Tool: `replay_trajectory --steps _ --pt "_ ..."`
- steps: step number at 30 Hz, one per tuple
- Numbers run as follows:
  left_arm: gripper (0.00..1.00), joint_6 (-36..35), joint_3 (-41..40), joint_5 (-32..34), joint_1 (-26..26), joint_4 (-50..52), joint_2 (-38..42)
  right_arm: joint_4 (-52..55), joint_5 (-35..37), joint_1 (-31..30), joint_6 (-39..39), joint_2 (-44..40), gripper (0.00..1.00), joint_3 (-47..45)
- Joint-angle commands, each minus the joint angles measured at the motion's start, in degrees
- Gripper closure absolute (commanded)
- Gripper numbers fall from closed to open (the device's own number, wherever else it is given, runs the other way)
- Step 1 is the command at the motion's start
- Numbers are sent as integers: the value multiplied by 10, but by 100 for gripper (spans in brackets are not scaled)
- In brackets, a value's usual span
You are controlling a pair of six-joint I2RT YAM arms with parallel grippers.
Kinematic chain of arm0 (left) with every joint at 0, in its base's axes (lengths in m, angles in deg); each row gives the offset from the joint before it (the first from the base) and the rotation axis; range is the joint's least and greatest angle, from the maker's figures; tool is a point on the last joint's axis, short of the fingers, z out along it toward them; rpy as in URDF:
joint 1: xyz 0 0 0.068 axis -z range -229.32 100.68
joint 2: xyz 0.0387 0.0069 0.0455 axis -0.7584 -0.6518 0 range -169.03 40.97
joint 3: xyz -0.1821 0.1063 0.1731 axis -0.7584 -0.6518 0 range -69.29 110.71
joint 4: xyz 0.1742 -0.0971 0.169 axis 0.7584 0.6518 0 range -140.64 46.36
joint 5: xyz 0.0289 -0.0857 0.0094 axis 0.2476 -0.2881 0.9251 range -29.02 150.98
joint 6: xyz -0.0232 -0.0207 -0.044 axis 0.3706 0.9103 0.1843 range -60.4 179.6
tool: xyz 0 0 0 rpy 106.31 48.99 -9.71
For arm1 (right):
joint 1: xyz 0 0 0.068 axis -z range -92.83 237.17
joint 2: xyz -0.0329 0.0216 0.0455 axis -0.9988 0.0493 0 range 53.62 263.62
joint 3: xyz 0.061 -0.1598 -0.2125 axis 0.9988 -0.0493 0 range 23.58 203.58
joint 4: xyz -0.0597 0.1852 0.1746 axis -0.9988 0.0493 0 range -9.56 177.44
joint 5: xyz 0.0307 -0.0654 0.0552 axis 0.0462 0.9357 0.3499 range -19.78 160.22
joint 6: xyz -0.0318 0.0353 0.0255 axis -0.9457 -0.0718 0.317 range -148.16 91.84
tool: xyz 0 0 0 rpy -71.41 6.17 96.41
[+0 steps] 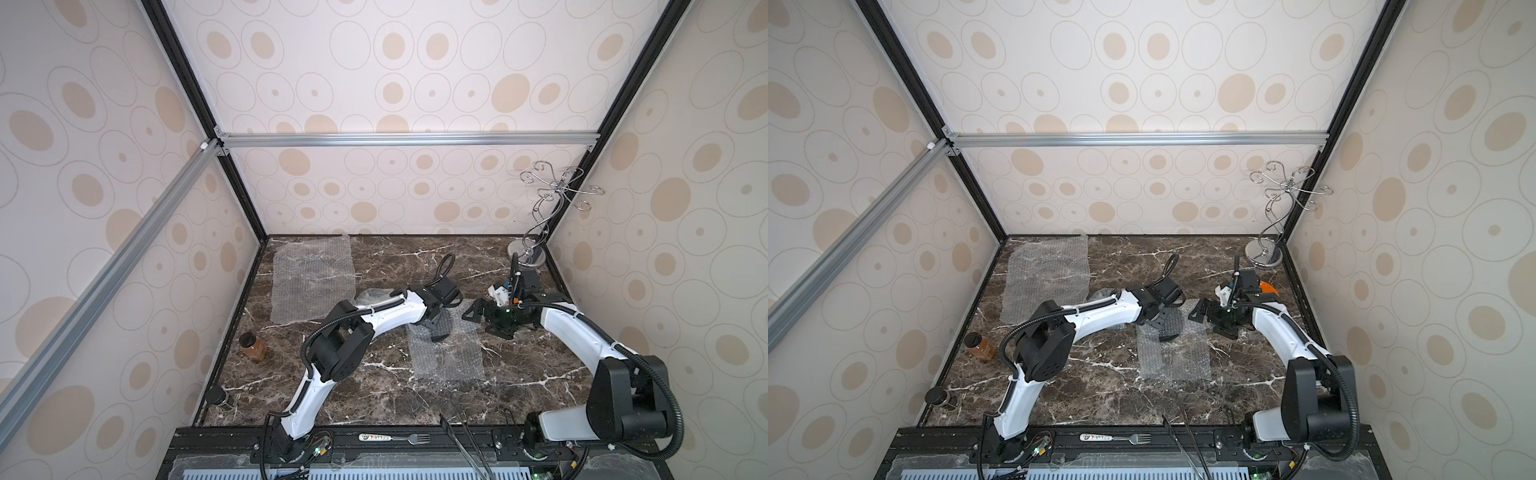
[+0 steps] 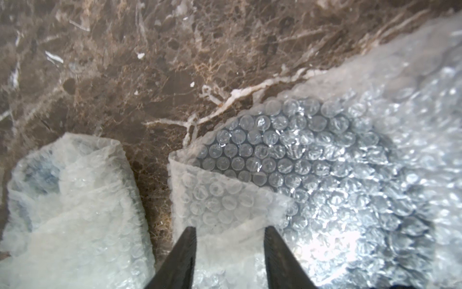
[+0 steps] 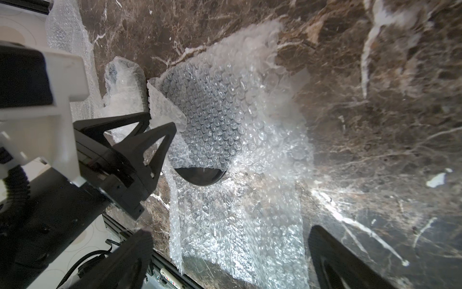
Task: Unpack dinner plates from bubble wrap
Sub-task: Unwrap the bubble wrap at the center of the board.
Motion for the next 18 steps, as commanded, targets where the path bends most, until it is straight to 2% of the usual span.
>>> replay_trajectory --steps 1,5,9,18 --pt "65 0 4 13 -7 -2 14 6 -5 2 -3 5 0 4" --pt "75 5 -20 -4 -15 -20 38 14 0 2 -5 6 1 15" --pt "81 13 -58 -19 -22 -48 73 39 24 -3 -15 5 3 36" --pt "86 42 -174 -93 -61 -138 167 47 42 -50 -10 24 6 65"
